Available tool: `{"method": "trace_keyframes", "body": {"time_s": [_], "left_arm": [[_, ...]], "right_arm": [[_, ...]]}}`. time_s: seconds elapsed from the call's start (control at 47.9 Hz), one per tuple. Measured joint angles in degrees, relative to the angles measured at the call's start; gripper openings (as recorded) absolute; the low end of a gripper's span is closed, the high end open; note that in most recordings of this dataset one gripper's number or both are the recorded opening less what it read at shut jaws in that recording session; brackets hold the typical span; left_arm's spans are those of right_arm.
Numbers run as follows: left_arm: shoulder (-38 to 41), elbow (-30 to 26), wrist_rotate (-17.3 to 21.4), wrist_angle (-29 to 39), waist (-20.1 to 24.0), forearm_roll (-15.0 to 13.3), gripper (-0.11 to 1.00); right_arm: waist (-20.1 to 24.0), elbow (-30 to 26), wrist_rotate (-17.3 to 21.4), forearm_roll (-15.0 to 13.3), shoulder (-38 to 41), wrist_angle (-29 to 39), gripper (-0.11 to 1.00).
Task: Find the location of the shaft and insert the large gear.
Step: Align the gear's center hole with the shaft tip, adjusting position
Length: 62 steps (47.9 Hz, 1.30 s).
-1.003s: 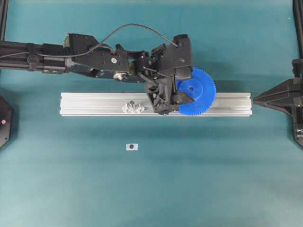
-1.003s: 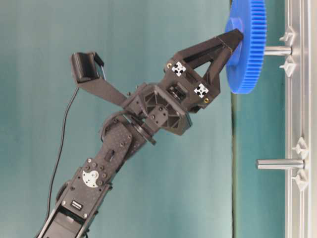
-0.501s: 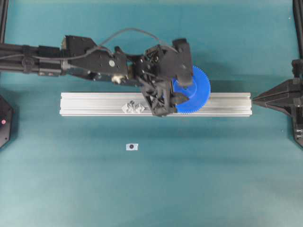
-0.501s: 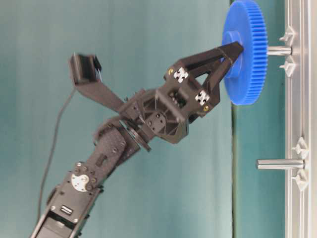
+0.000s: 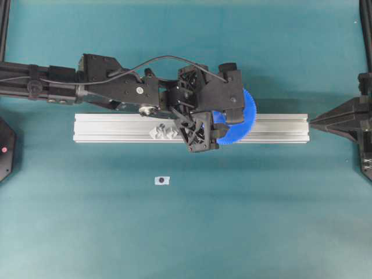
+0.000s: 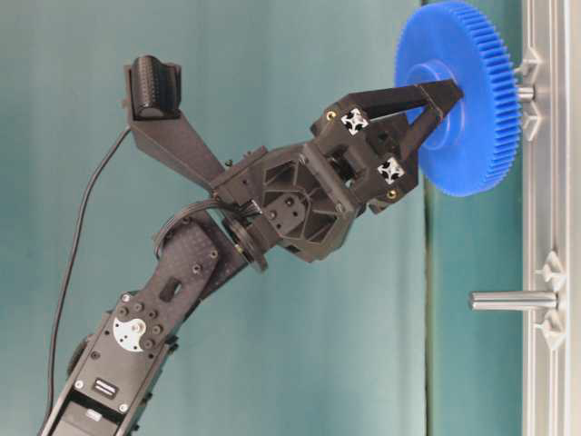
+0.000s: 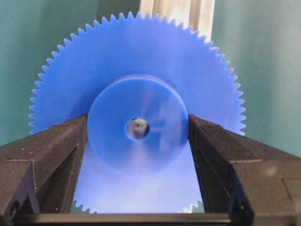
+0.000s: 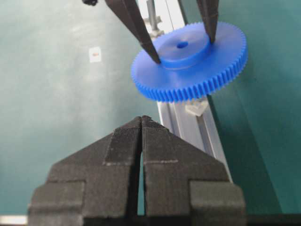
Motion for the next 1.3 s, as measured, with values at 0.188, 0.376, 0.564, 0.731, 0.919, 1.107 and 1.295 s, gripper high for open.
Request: {"method": "trace_keyframes", "body": {"time_s": [0.188,0.376,0.564,0.731,0.919,1.107,1.295], "left_arm": [[0.53,-0.97,0.18,-1.49,0.53,0.00,0.72],[1.67,-3.16,0.26,-1.85,1.58,0.09,0.72],[2.29,-4.48,0.44,-1.85,1.67,0.09,0.72],[2.46,-4.66,0.62,-1.67,1.76,0.00,0.72],[2.55,-5.10,0.53,-1.67,2.02,0.00,0.72],[2.72,-5.89,0.53,-1.49,2.20,0.00,0.72],[3.08,-6.42,0.53,-0.79,2.29,0.00,0.72]], "right_arm": [[0.00,-0.09,0.00,0.00,0.00,0.00,0.01],[0.00,-0.09,0.00,0.00,0.00,0.00,0.01],[0.00,0.00,0.00,0.00,0.00,0.00,0.01],[-0.09,0.00,0.00,0.00,0.00,0.00,0.01],[-0.09,0.00,0.00,0.00,0.00,-0.09,0.01],[-0.09,0.00,0.00,0.00,0.00,-0.09,0.01],[-0.09,0.00,0.00,0.00,0.00,-0.09,0.01]]}}
